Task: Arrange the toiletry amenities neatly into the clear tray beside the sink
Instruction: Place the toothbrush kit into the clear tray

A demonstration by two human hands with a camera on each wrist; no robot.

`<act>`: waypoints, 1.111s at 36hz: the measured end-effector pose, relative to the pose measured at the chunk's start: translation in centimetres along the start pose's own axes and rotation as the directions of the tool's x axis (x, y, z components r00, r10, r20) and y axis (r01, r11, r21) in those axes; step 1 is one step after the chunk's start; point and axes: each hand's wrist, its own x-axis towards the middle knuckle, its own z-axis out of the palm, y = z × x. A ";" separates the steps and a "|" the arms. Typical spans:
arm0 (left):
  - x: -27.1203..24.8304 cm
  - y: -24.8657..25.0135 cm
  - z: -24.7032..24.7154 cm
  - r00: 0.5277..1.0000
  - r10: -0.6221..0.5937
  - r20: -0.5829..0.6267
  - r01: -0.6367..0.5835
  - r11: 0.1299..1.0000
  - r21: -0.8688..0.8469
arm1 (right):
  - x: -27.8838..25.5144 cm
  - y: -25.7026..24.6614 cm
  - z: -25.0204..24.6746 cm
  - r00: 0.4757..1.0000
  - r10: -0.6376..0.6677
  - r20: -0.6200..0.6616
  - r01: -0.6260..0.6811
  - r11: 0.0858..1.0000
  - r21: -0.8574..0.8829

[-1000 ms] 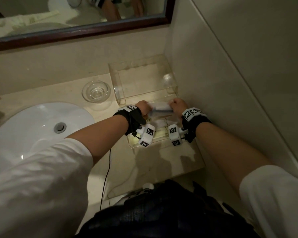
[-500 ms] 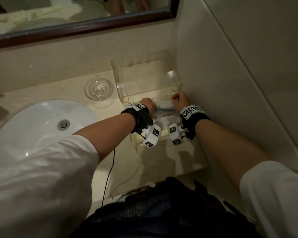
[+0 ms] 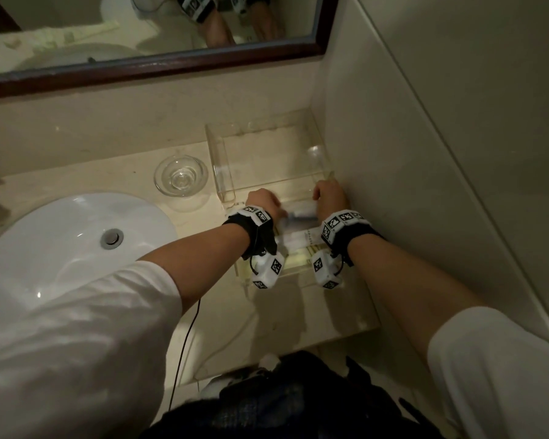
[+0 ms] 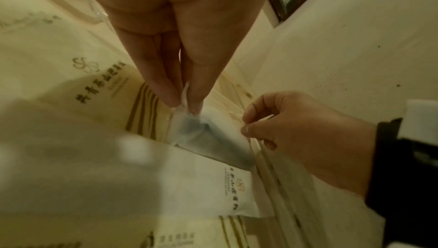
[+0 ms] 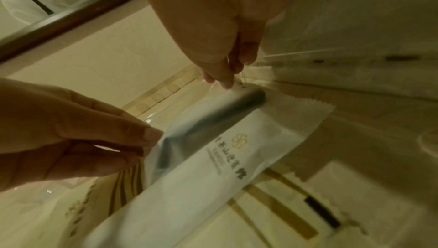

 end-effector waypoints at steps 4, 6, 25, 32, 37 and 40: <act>0.1 -0.1 0.5 0.999 0.030 -0.026 -0.029 0.999 0.021 | 0.1 0.1 -0.1 0.999 0.002 0.038 0.000 0.999 -0.041; 0.2 -0.2 0.9 0.998 0.044 -0.036 -0.042 0.998 0.040 | 0.3 0.0 -0.3 0.998 0.010 0.061 -0.006 0.998 -0.065; 0.6 -0.1 1.2 0.993 0.119 -0.021 -0.119 0.993 0.013 | -0.4 -1.0 -1.2 0.970 0.114 0.213 -0.075 0.980 -0.182; 0.5 -0.4 0.1 0.996 0.079 0.052 -0.075 0.994 -0.074 | -0.8 -1.0 -1.6 0.977 0.114 0.179 -0.085 0.984 -0.159; 0.4 -1.1 -0.3 0.993 0.049 0.106 -0.035 0.991 -0.130 | -1.1 -1.3 -1.8 0.975 0.141 0.170 -0.119 0.984 -0.131; 0.4 -1.7 -0.4 0.990 0.047 0.133 -0.021 0.982 -0.190 | -1.1 -1.2 -1.9 0.970 0.158 0.184 -0.137 0.983 -0.119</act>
